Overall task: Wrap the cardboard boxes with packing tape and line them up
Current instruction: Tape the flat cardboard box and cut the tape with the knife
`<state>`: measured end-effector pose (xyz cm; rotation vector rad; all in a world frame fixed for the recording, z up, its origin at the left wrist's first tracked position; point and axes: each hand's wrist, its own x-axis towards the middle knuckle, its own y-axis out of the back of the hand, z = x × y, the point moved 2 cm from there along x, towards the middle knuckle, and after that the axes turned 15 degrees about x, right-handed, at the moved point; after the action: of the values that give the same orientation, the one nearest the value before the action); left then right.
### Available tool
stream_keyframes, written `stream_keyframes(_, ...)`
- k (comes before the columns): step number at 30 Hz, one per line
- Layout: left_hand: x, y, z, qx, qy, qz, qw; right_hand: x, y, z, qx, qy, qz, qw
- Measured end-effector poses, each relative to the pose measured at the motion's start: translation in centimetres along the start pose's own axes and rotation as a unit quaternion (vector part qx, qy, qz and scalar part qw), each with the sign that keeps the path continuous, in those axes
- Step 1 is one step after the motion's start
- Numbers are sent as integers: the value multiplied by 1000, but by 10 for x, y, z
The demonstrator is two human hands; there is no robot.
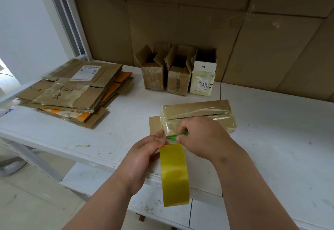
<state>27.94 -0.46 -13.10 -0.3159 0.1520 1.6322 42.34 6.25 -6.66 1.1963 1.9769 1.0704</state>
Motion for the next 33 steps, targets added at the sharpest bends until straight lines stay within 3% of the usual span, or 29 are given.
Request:
stream_keyframes(9,9,4,-2,-11,18,-18,1000,-6,2,11,8,-17,15,1000)
stream_keyframes(19,11,4,-5,-30,37,-63,997,-14,7,34,-51,-47,92,993)
stream_keyframes(33,10,-3,4,-1,50,45,998,-20,-11,43,-31,-58,117,991)
